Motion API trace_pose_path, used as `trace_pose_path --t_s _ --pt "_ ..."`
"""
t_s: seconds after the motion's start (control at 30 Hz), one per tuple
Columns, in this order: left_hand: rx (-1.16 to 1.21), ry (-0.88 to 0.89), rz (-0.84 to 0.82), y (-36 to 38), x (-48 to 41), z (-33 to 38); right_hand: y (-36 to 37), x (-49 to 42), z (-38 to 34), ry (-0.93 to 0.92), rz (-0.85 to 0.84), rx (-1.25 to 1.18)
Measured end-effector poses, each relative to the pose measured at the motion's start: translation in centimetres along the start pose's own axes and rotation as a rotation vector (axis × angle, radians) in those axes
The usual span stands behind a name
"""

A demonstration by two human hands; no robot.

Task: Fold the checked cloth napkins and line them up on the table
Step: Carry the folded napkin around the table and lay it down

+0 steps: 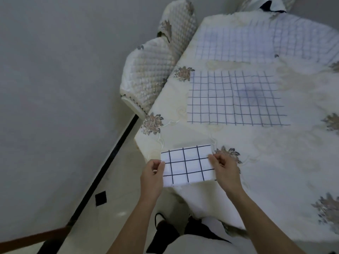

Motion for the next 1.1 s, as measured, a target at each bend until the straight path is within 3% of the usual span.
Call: trace_pose_path --t_s 0.23,0.5,0.77,1.1 --pt "-0.065 -0.029 -0.203 3.5 -5.2 -1.5 -0.7 -3.0 0.7 0.097 0.166 0.063" --pt "-0.076 -0.138 -0.327 5.3 -8.4 -4.1 0.8 -7.0 0.9 0.147 0.21 0.254" --pt "0.211 -0.505 -0.221 6.5 -4.8 -7.6 5.0 -11.7 -0.9 0.097 0.083 0.4" --pt "0.277 -0.564 -0.049 5.1 -4.3 -7.6 10.0 -14.9 -3.7 -0.026 0.009 0.48"
Point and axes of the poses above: each hand's wrist, its own x-axis away from the middle knuckle, its own y-axis out of the palm, z = x × y, the point moved 9 cm from there along -x, towards the middle knuckle, and after that the axes turned 10 degrees about y, right-handed, at the moved point
